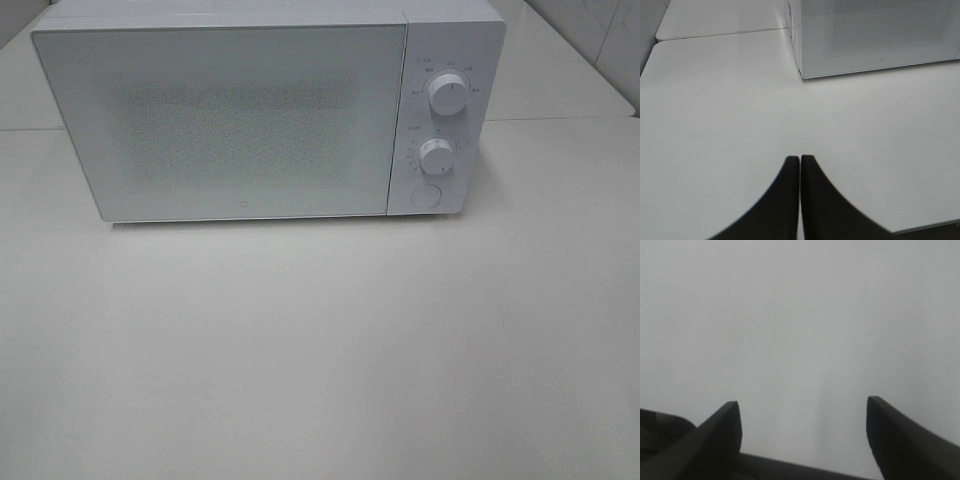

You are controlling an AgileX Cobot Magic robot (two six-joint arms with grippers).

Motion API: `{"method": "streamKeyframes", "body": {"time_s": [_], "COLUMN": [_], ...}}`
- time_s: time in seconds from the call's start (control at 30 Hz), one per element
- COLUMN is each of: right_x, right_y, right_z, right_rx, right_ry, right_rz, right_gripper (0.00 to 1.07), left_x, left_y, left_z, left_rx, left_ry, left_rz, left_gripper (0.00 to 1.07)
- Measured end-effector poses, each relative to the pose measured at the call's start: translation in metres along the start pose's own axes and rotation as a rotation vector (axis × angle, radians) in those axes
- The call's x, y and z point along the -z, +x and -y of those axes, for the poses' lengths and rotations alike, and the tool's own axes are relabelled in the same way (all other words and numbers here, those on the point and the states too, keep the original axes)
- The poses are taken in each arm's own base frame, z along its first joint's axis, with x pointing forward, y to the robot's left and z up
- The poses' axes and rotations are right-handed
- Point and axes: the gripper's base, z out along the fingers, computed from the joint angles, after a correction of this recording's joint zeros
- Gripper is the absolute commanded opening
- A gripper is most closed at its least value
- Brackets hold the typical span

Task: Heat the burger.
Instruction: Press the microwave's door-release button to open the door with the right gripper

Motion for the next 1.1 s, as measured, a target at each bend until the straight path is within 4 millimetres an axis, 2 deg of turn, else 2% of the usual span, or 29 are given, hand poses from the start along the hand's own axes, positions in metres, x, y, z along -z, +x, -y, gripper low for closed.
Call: {"method": "streamKeyframes", "body": {"time_s": [0.23,0.43,0.5,0.63,0.67,0.7,0.87,0.9,0.97,1.1], "right_x": [-0.019,-0.039,-0.048,-0.056,-0.061,-0.061,-0.074,-0.074,-0.088,-0.095], "right_y": [-0.023,-0.042,-0.053,-0.063,-0.07,-0.07,-0.09,-0.09,-0.1,-0.104], "right_z": [0.0,0.0,0.001,0.001,0.001,0.001,0.001,0.001,0.001,0.001], "right_rx": [0.0,0.0,0.0,0.0,0.0,0.0,0.0,0.0,0.0,0.0], "right_ry": [0.001,0.001,0.002,0.003,0.003,0.003,0.005,0.005,0.006,0.006], "right_rz": [0.066,0.124,0.183,0.239,0.296,0.296,0.445,0.445,0.504,0.529], "right_gripper": [0.65,0.6,0.55,0.48,0.43,0.43,0.25,0.25,0.2,0.15], "left_x": [0.0,0.0,0.0,0.0,0.0,0.0,0.0,0.0,0.0,0.0], "left_y": [0.0,0.0,0.0,0.0,0.0,0.0,0.0,0.0,0.0,0.0], "left_z": [0.0,0.0,0.0,0.0,0.0,0.0,0.0,0.0,0.0,0.0], "left_rx": [0.0,0.0,0.0,0.0,0.0,0.0,0.0,0.0,0.0,0.0], "left_ry": [0.0,0.0,0.0,0.0,0.0,0.0,0.0,0.0,0.0,0.0], "left_rz": [0.0,0.0,0.0,0.0,0.0,0.0,0.0,0.0,0.0,0.0], "left_gripper": [0.0,0.0,0.0,0.0,0.0,0.0,0.0,0.0,0.0,0.0]}}
